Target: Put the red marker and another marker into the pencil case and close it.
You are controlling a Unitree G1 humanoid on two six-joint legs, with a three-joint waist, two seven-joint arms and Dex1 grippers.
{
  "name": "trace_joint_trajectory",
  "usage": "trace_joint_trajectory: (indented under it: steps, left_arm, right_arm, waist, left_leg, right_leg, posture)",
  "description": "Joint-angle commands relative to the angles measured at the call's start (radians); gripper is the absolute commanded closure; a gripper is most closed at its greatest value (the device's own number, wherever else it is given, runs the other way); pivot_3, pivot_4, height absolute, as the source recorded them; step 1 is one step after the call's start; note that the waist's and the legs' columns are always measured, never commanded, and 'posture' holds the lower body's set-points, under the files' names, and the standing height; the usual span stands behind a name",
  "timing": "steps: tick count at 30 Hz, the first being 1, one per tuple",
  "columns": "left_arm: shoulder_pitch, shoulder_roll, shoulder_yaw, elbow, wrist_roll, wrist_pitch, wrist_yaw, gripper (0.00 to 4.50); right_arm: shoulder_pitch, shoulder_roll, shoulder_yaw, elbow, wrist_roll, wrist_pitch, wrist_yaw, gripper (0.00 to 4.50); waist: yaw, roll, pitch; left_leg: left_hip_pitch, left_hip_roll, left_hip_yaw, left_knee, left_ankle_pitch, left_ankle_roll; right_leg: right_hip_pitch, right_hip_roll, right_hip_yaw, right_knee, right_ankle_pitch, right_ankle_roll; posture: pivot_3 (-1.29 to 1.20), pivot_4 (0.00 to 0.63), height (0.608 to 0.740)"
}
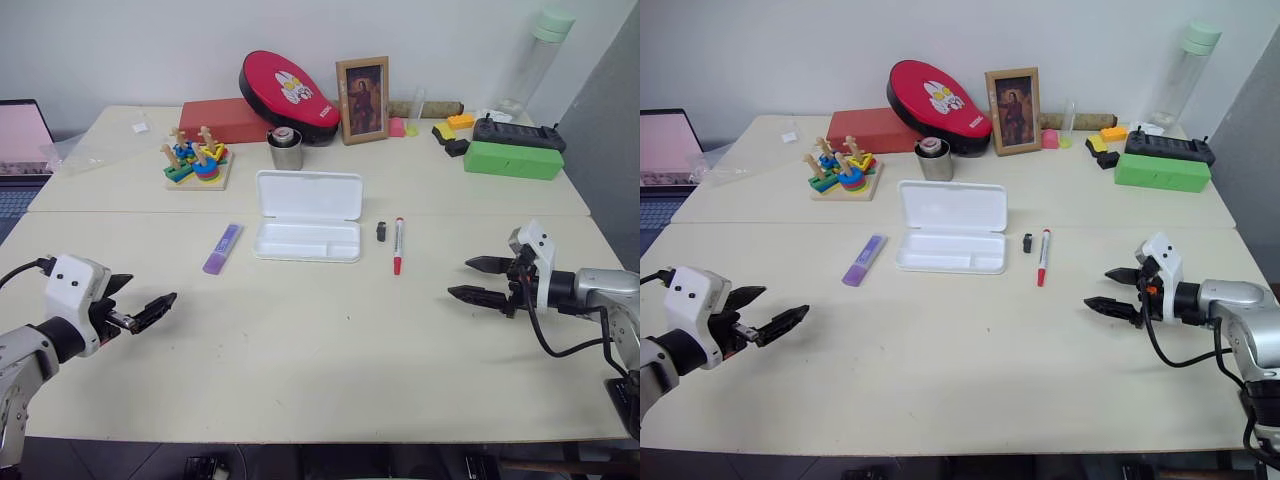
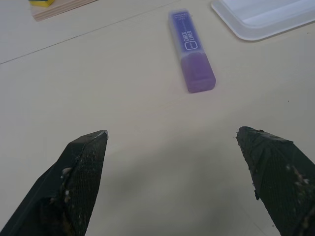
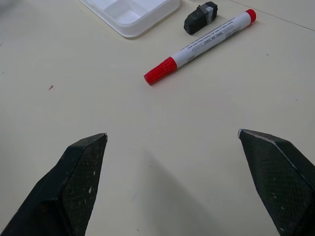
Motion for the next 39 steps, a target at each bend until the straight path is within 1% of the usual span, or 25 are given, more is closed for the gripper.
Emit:
trace_joint_trajectory:
  steps: [1, 4, 20, 23, 26, 35, 37, 39]
  left_arm:
    - [0.0, 0.013, 0.048, -0.003, 0.0, -0.009, -0.009, 0.0]
    - [0.0, 0.024, 0.045, -0.009, 0.004, 0.004, -0.007, 0.0]
    - [-0.012, 0.018, 0.025, -0.009, 0.012, 0.001, -0.013, 0.0]
    - [-0.016, 0.008, 0.027, -0.018, 0.013, -0.006, -0.006, 0.0]
    - [-0.019, -0.003, 0.022, -0.03, 0.01, -0.003, 0.003, 0.0]
    - [-0.017, -0.001, 0.019, -0.036, 0.009, 0.006, -0.001, 0.0]
    - [-0.026, -0.003, 0.027, -0.046, -0.012, 0.005, -0.012, 0.0]
    - [-0.045, -0.011, 0.026, -0.066, -0.045, 0.011, -0.024, 0.0]
  right_arm:
    - [-0.013, -0.006, -0.01, -0.019, -0.001, -0.015, 0.006, 0.03]
    - [-0.01, -0.007, -0.012, -0.022, 0.001, -0.015, 0.007, 0.03]
    - [-0.017, -0.006, 0.0, -0.028, 0.007, -0.006, 0.013, 0.03]
    - [-0.028, -0.006, 0.02, -0.018, -0.005, -0.016, 0.019, 0.03]
    - [-0.041, -0.011, 0.015, -0.023, 0.004, -0.005, 0.019, 0.03]
    - [-0.036, -0.016, 0.013, -0.056, 0.023, 0.013, 0.02, 0.03]
    - [-0.059, -0.011, 0.019, -0.081, 0.047, 0.024, 0.04, 0.03]
    - [-0.124, 0.027, 0.042, -0.089, 0.065, 0.03, 0.046, 0.03]
  waist:
    - [0.0, 0.0, 0.0]
    - [0.001, 0.0, 0.0]
    - [0.0, 0.0, 0.0]
    - [0.0, 0.0, 0.0]
    - [0.0, 0.0, 0.0]
    - [0.0, 0.0, 0.0]
    - [0.0, 0.0, 0.0]
    - [-0.001, 0.0, 0.0]
  left_leg:
    - [0.0, 0.0, 0.0, 0.0, 0.0, 0.0]
    - [0.0, 0.0, 0.0, 0.0, 0.0, 0.0]
    - [0.0, 0.0, 0.0, 0.0, 0.0, 0.0]
    - [0.0, 0.0, 0.0, 0.0, 0.0, 0.0]
    - [0.0, 0.0, 0.0, 0.0, 0.0, 0.0]
    - [0.0, 0.0, 0.0, 0.001, 0.0, 0.0]
    - [0.0, 0.0, 0.0, 0.001, 0.0, 0.0]
    - [0.0, 0.0, 0.0, 0.001, 0.0, 0.0]
  right_leg:
    - [0.0, 0.0, 0.0, 0.0, 0.0, 0.0]
    - [0.0, 0.0, 0.0, 0.0, 0.0, 0.0]
    - [0.0, 0.0, 0.0, 0.0, 0.0, 0.0]
    - [0.0, 0.0, 0.0, 0.0, 0.0, 0.0]
    - [0.0, 0.0, 0.0, 0.0, 0.0, 0.0]
    - [0.0, 0.0, 0.0, 0.001, 0.0, 0.0]
    - [0.0, 0.0, 0.0, 0.001, 0.0, 0.0]
    - [0.0, 0.0, 0.0, 0.001, 0.0, 0.0]
  posture:
    - [0.0, 0.15, 0.74]
    - [0.0, 0.15, 0.74]
    - [0.0, 0.15, 0.74]
    - [0.0, 0.15, 0.74]
    - [0.0, 0.15, 0.74]
    - [0.0, 0.15, 0.74]
    - [0.0, 0.15, 0.74]
    - [0.0, 0.15, 0.74]
